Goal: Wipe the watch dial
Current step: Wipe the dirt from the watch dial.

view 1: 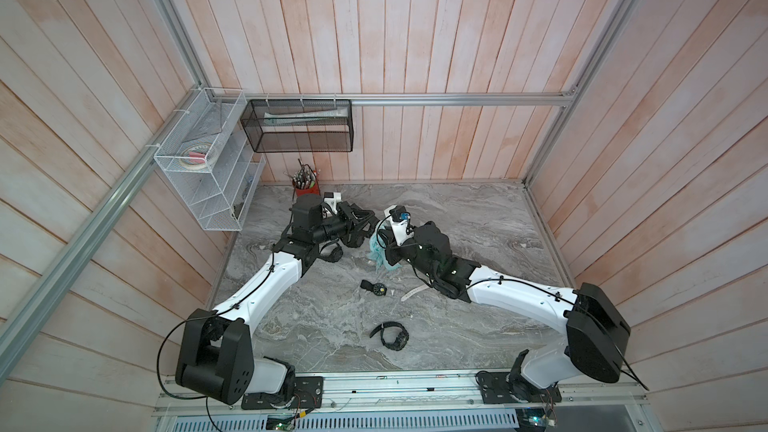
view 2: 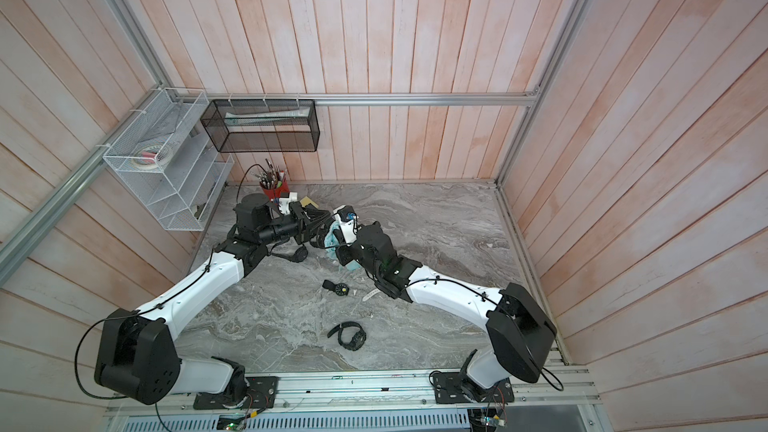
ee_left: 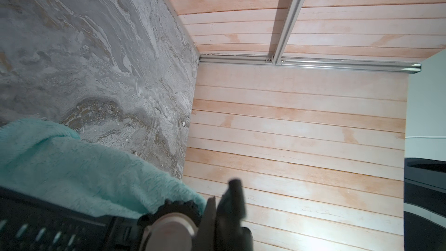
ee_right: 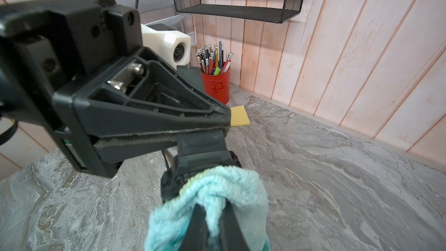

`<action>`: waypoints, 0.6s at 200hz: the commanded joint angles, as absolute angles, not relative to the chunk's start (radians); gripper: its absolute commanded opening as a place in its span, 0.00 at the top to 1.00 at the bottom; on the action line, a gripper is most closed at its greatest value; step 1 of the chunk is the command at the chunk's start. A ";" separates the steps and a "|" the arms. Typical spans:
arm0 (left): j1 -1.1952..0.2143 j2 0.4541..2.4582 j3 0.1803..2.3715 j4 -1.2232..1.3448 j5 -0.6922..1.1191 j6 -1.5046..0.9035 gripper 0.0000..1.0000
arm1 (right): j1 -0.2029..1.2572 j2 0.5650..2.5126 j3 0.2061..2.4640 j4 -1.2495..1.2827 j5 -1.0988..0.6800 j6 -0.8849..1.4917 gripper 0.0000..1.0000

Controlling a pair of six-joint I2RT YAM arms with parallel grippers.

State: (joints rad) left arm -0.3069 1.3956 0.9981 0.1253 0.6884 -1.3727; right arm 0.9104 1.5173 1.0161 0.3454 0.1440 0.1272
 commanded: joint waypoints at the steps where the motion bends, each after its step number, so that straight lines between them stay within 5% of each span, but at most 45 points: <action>1: -0.331 1.379 1.023 0.081 0.790 -1.363 1.00 | 0.854 1.551 1.078 0.304 0.269 0.187 1.00; 120: -0.300 1.400 1.058 0.077 0.802 -1.366 1.00 | 0.846 1.443 0.956 0.350 0.181 0.168 1.00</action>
State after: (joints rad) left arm -0.3149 1.3968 1.0225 0.0742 0.7788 -1.3705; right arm 0.8425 1.5158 1.0035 0.2901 0.1871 0.1864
